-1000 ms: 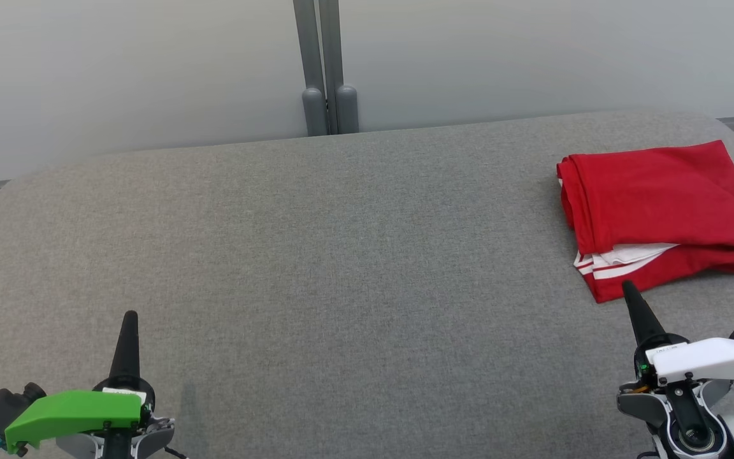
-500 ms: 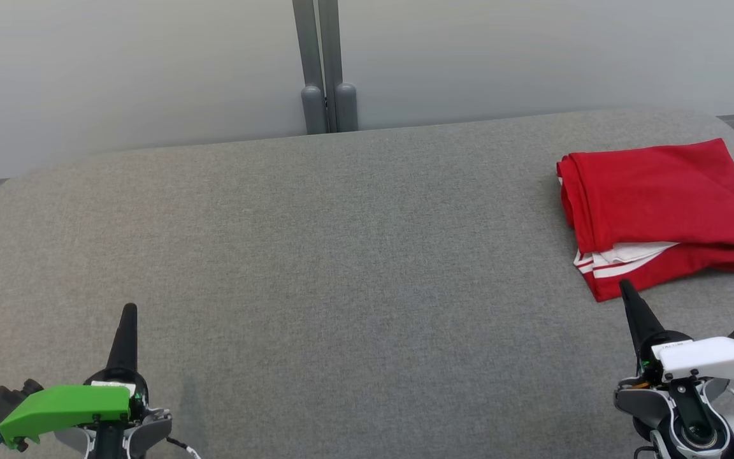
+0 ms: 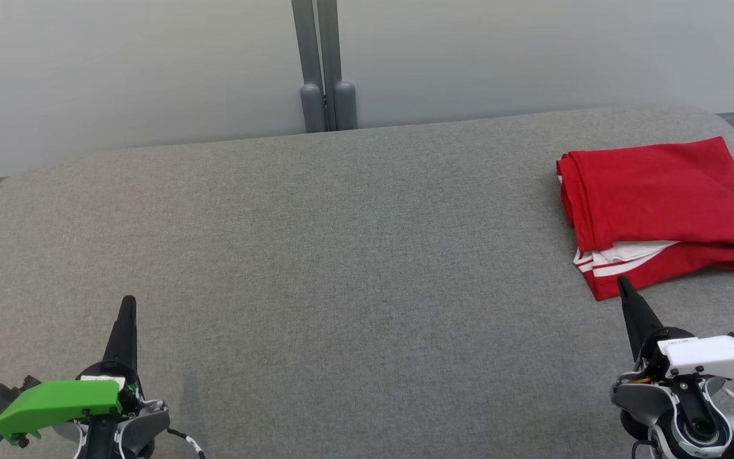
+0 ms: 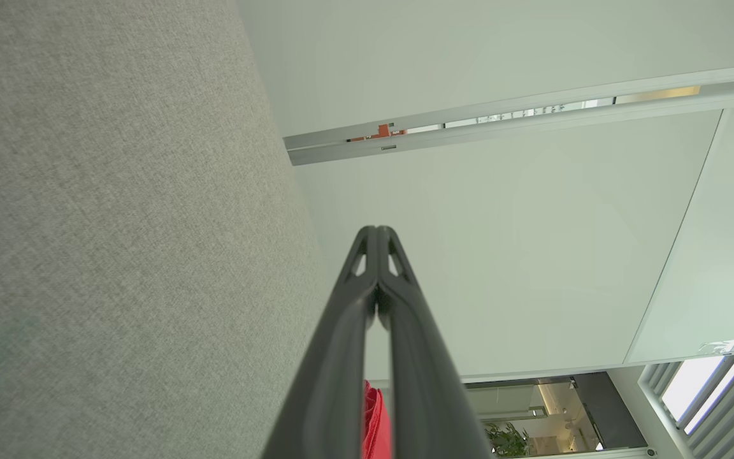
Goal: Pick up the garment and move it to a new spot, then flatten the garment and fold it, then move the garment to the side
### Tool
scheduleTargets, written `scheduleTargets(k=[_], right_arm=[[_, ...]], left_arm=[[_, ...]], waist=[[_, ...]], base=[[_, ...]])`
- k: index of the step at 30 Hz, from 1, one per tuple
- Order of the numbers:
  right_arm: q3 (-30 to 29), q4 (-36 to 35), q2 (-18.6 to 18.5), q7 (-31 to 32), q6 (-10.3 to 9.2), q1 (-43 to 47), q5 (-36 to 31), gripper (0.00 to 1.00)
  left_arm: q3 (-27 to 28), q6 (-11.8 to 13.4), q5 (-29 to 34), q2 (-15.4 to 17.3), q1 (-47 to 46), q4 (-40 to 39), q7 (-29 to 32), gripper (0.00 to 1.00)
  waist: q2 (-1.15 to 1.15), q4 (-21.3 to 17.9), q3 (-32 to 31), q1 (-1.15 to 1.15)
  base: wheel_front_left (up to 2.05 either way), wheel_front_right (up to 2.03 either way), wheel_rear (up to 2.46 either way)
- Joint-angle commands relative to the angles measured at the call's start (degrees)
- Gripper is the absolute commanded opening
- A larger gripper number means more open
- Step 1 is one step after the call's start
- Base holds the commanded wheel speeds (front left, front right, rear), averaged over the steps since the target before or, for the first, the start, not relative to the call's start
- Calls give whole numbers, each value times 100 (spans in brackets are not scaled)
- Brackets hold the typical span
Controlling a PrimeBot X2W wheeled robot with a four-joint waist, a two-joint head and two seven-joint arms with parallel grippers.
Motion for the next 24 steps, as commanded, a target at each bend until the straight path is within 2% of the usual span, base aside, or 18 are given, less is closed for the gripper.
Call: scheduleTargets(k=[1,16,24], right_arm=[[-32,3,7,40,4,-69,103,0],[-136,32,111,195,4,-106,581,0],[-133,31,107,182,4,-99,553,0]], left_arm=[[34,6,-133,-1,-102,-14,36,0],[75,10,-675,-9,-167,-3,189,0],[72,10,-643,-8,-158,-3,185,0]], waist=[[0,0,2,0],[0,-9,28,0],[0,-9,28,0]], base=[[0,0,0],[0,0,0],[0,0,0]])
